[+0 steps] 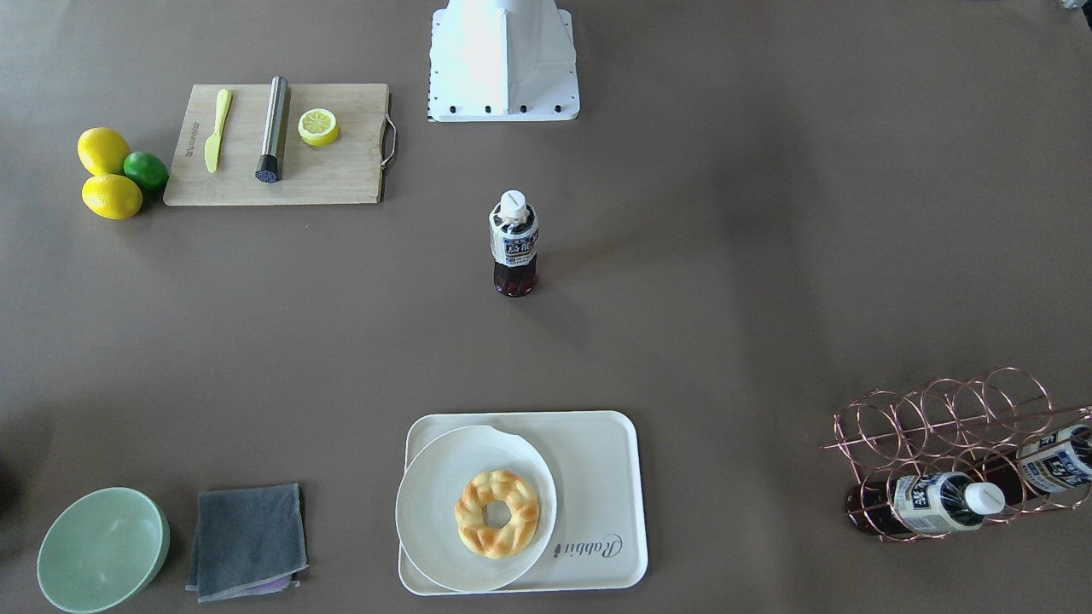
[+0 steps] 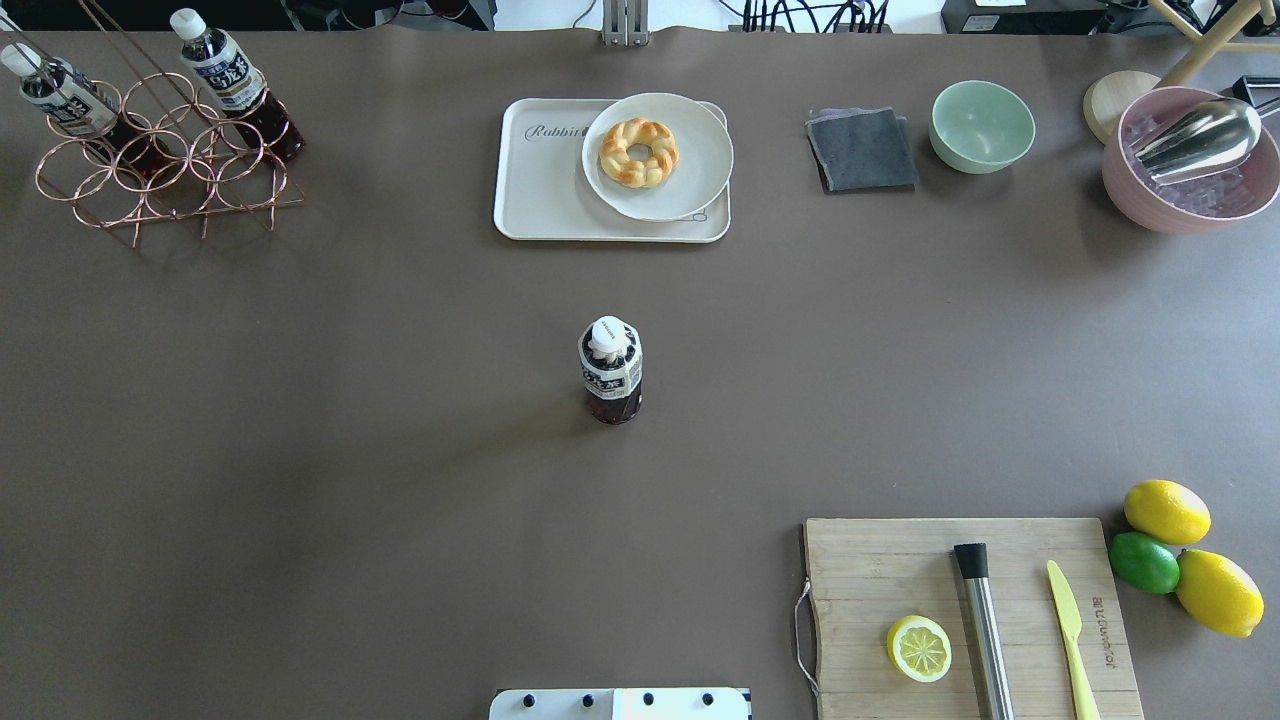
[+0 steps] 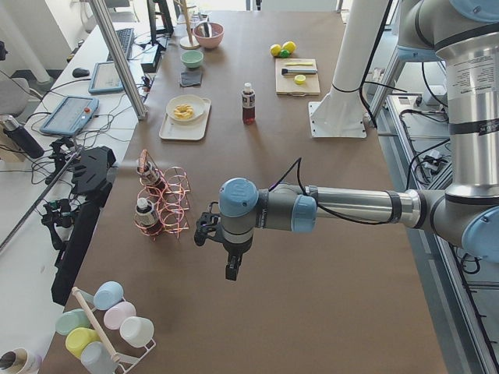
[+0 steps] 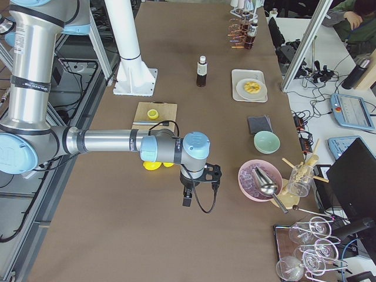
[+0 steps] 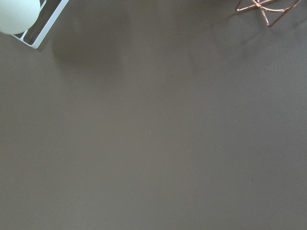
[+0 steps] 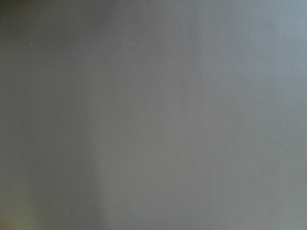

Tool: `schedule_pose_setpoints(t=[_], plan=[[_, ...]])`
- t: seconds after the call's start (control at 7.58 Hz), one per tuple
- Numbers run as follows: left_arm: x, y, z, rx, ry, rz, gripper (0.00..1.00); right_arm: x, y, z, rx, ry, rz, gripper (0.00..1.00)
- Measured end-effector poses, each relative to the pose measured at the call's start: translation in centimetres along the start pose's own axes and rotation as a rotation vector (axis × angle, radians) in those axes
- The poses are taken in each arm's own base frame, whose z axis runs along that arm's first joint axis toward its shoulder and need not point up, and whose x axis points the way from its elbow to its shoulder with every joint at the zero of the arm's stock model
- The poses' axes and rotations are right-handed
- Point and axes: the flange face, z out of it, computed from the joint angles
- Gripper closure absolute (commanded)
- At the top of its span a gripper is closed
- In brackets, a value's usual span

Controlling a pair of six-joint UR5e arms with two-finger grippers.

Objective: Place tea on tray

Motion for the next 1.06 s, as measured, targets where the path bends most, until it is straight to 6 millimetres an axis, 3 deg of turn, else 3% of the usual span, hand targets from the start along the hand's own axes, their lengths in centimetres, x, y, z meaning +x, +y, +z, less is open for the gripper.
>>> schedule_pose_setpoints(t=[1.06], plan=[[0.5, -0.2, 0.7, -0.076, 0.004, -0.039, 0.03, 1.0, 0.3, 1.1, -0.023, 0.007, 0.023, 0.00]])
